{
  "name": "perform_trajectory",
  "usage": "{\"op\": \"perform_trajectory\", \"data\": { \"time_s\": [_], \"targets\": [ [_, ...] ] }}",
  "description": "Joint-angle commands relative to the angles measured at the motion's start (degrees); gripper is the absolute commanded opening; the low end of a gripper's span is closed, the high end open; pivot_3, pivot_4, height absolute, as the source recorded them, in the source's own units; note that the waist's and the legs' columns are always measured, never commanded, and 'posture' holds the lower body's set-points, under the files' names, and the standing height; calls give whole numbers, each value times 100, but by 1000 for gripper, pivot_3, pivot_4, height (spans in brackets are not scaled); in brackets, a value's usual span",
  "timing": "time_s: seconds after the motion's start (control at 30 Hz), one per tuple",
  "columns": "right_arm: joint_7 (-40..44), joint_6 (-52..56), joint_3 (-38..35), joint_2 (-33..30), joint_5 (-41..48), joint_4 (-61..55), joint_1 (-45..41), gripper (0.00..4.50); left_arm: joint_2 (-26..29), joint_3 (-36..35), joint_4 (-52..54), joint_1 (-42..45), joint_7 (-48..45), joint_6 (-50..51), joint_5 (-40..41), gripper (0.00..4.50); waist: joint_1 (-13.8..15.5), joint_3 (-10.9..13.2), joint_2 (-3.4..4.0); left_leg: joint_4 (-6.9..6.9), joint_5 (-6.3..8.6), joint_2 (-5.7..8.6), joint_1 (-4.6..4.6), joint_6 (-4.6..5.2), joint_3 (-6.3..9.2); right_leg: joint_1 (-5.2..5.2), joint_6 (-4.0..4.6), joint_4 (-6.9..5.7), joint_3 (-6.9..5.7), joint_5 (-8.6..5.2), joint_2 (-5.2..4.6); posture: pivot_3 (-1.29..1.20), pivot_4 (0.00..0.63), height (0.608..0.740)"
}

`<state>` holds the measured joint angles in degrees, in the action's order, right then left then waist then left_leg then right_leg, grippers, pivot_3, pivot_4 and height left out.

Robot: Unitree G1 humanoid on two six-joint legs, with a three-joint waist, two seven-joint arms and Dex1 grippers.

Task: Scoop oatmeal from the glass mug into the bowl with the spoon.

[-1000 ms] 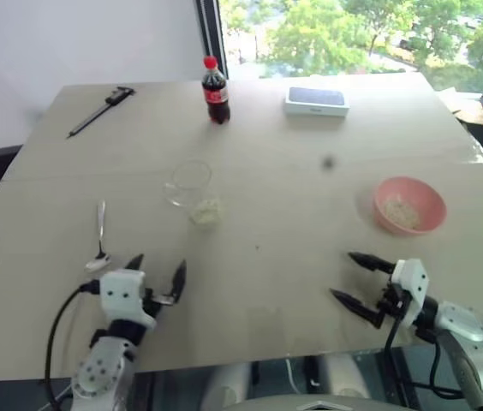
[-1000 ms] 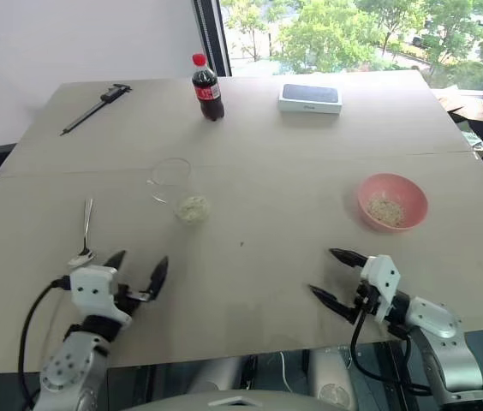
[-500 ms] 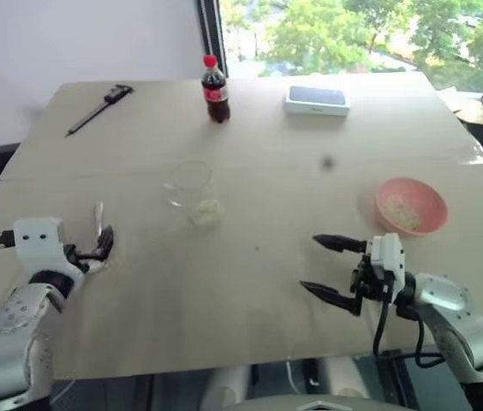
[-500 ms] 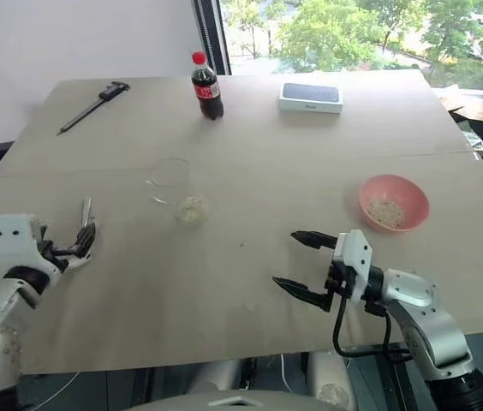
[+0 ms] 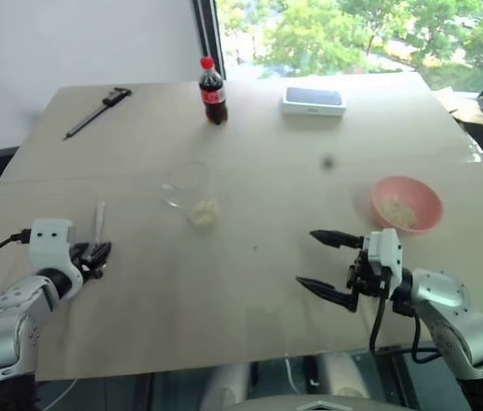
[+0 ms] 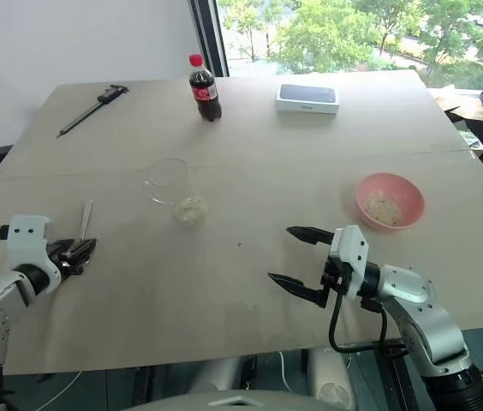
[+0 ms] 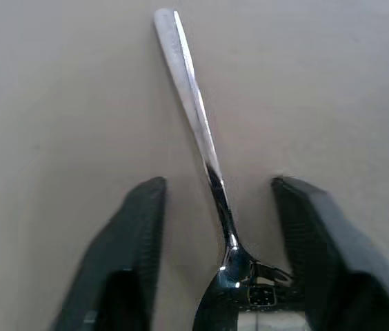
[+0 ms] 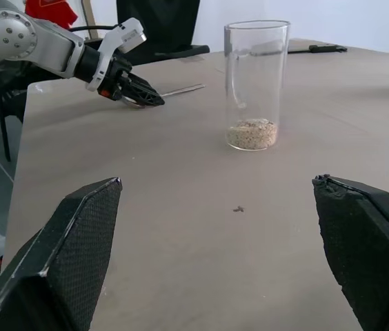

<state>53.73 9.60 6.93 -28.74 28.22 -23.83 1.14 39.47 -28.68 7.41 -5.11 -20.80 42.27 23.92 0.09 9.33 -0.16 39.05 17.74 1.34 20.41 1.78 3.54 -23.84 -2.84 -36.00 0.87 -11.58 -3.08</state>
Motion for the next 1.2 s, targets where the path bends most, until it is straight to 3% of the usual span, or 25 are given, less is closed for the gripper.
{"op": "perform_trajectory", "data": {
  "time_s": [0.03,0.07,0.13,0.4,0.53,0.67,0.87,1.0,1.2],
  "targets": [
    [-25,-110,-105,9,53,-205,3,4500,-178,-94,-19,-321,110,205,-62,1128,-45,-2,3,-1,0,-1,-1,0,-1,0,0,0,1,0,-2,0,150,740],
    [-32,-113,-98,12,47,-197,-5,4500,-236,-109,57,-404,124,64,-120,468,-75,-3,4,-2,0,-1,-1,0,-2,1,0,0,3,0,-4,0,150,740],
    [-26,-126,-92,11,37,-173,-20,4500,-343,-134,308,-599,114,-125,-165,126,-97,-4,7,-6,1,-1,-5,0,-6,1,1,0,8,0,-11,0,150,740],
    [4,-155,-20,60,16,-32,-109,4500,-1280,-687,1544,-1385,217,-929,85,126,-72,-2,0,-21,2,2,-2,1,-12,-2,2,13,10,0,-42,0,150,740],
    [47,-89,14,139,85,106,-279,4500,-1699,-1262,2200,-1220,283,-1512,647,126,-33,10,-42,-19,1,3,10,1,6,-5,7,14,-2,-3,-43,0,150,740],
    [34,-20,-73,233,192,340,-520,4500,-1598,-1407,2942,-792,445,-1645,1063,126,0,10,-54,-10,-3,4,20,-6,23,-5,10,14,-11,-2,-43,0,150,740],
    [-135,188,-399,397,465,696,-949,4500,-1067,-515,4081,82,834,-1020,1568,126,55,12,-53,-8,-16,17,22,-30,14,-5,4,14,-13,3,-21,0,150,740],
    [-307,511,-651,474,797,758,-1219,4500,-635,435,4498,234,653,-863,1329,126,42,14,-49,-8,-17,14,21,-30,5,-7,4,15,-2,3,-10,0,150,740],
    [-1044,1797,-991,563,1894,425,-1746,4500,-551,1938,4452,171,224,-1089,764,126,14,20,-39,-16,-17,10,24,-29,-2,-18,5,14,5,2,-2,0,150,740]
  ]
}}
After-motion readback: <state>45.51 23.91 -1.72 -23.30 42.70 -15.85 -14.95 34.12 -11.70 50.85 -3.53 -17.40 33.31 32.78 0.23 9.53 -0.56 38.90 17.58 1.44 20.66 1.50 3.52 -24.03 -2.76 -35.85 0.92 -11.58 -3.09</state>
